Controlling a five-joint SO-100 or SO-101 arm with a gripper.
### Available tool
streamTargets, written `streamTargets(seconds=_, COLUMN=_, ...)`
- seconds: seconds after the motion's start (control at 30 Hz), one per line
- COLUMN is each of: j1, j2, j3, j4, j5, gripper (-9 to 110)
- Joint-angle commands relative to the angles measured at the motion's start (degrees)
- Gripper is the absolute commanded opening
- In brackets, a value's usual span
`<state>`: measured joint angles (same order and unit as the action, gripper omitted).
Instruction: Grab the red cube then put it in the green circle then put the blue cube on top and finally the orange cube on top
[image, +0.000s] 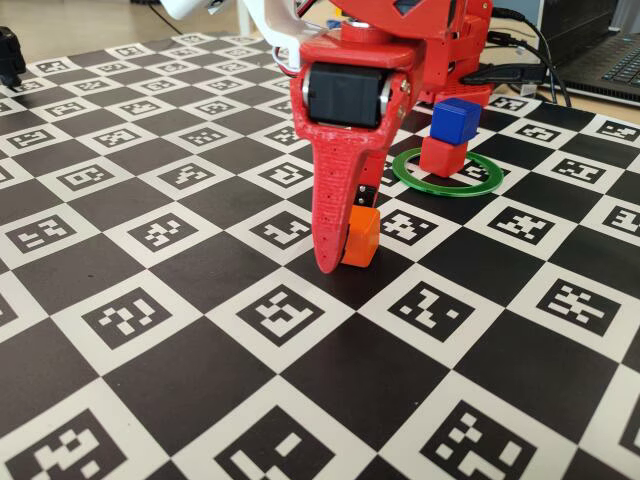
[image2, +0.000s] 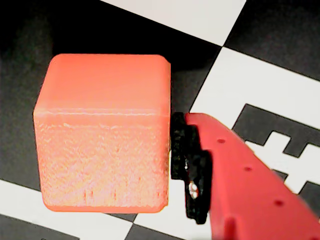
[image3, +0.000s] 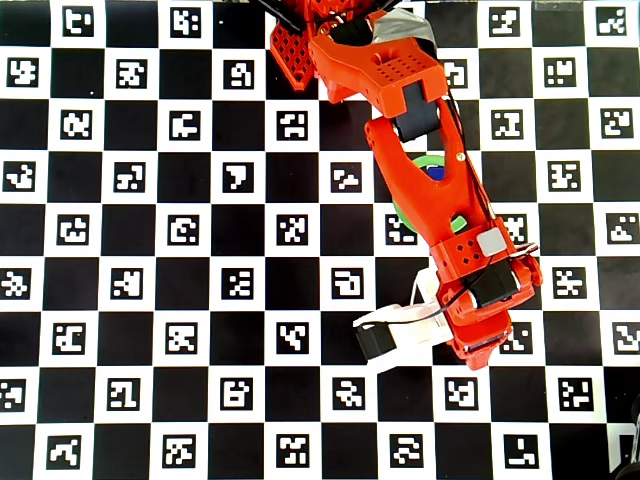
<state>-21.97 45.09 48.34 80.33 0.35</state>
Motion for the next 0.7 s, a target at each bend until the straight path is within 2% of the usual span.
streamTargets(seconds=0.0, j1=0.4, j2=1.4, j3=-0.6, j4=-0.5, j5=0.2, gripper=32)
streamTargets(seconds=0.27, j1=0.3, j2=1.4, j3=-0.6, j4=-0.5, j5=-0.2, gripper=23)
streamTargets(seconds=0.4, j1=0.1, j2=1.4, j3=-0.6, j4=-0.5, j5=0.4, gripper=14)
streamTargets(seconds=0.67, j1=0.1, j2=2.1, j3=-0.8, j4=0.3, j5=1.6, gripper=12)
